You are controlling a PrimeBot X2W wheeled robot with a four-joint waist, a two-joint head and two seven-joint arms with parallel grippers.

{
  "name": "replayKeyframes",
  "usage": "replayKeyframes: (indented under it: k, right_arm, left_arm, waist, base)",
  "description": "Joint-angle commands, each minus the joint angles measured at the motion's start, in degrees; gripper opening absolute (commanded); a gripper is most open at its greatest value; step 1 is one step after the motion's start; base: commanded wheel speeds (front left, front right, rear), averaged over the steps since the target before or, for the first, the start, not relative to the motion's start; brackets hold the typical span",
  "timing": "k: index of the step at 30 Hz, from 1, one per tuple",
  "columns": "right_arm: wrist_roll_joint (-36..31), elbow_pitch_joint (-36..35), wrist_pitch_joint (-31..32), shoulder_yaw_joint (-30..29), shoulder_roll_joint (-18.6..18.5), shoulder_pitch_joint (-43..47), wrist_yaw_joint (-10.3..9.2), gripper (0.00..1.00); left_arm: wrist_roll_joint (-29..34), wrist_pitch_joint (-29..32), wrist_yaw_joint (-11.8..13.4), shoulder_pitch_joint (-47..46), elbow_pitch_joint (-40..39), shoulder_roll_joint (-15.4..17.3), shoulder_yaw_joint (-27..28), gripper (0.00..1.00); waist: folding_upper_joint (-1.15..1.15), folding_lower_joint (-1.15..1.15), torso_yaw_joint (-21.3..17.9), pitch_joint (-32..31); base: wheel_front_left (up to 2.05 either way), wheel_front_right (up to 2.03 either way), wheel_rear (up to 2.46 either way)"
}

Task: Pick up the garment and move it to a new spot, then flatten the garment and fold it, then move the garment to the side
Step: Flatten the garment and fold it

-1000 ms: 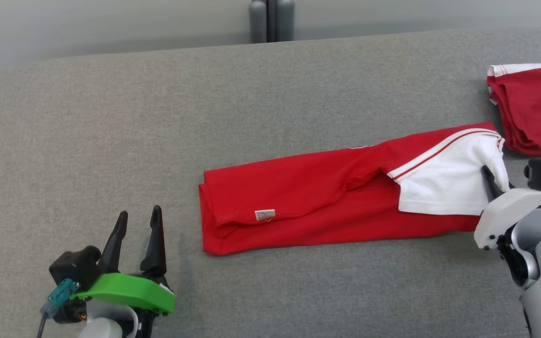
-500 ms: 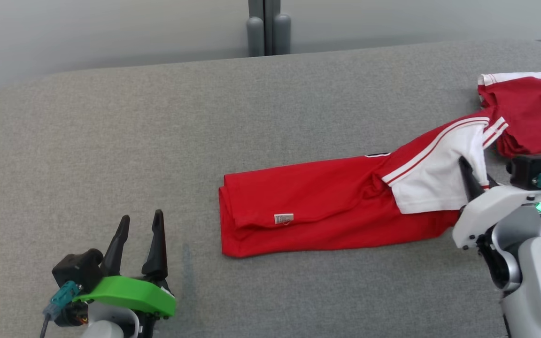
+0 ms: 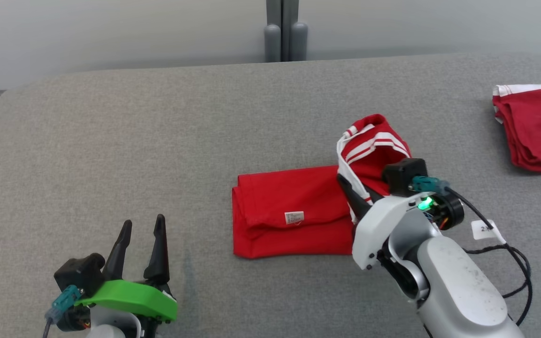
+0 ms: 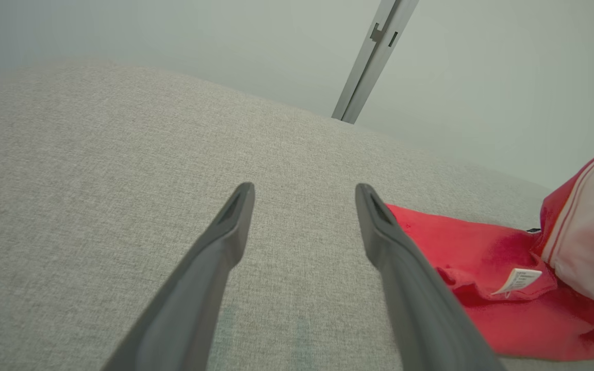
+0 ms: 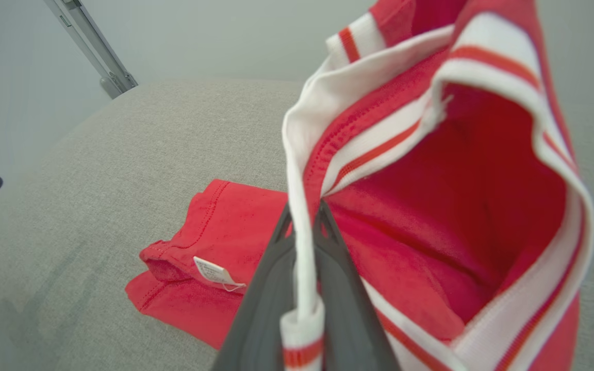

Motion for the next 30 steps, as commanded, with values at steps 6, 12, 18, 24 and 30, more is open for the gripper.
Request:
replayKeyframes:
  k: [6, 12, 18, 24, 30]
  right_arm:
    - [5.1, 5.8, -1.5, 8.4, -0.1, -5.1, -0.04, 0.00]
    - [10.1, 12.1, -2.4, 14.6, 0.0, -8.5, -0.04, 0.00]
    - [12.7, 18.4, -4.0, 18.4, 0.0, -11.6, -0.04, 0.00]
    - [15.0, 21.6, -6.4, 22.8, 0.0, -14.4, -0.04, 1.00]
    - [17.6, 21.1, -9.9, 26.3, -0.1, -16.5, -0.04, 1.00]
  left_arm:
    - [0.0, -0.2, -0.7, -1.7, -0.1, -0.5, -0.1, 1.00]
    - [0.7, -0.2, -1.2, -2.4, 0.0, -1.2, -0.4, 1.00]
    - [1.3, -0.2, -1.6, -2.7, 0.2, -1.8, -0.5, 1.00]
    - [1.7, -0.2, -1.8, -2.9, 0.7, -2.2, -0.2, 1.00]
    - [2.0, -0.2, -2.0, -2.6, 1.0, -2.6, 0.1, 1.00]
  waist:
    - [0.00, 0.00, 2.9, 1.2]
    - [0.00, 0.00, 5.5, 1.9]
    - [0.00, 0.00, 7.6, 2.4]
    - [0.00, 0.00, 8.2, 2.5]
    - [0.00, 0.00, 7.5, 2.2]
  base:
    - [0.00, 0.00, 0.00]
    - [0.00, 0.00, 0.00]
    - [0.00, 0.00, 0.00]
    - [0.00, 0.00, 0.00]
    - [0.00, 0.00, 0.00]
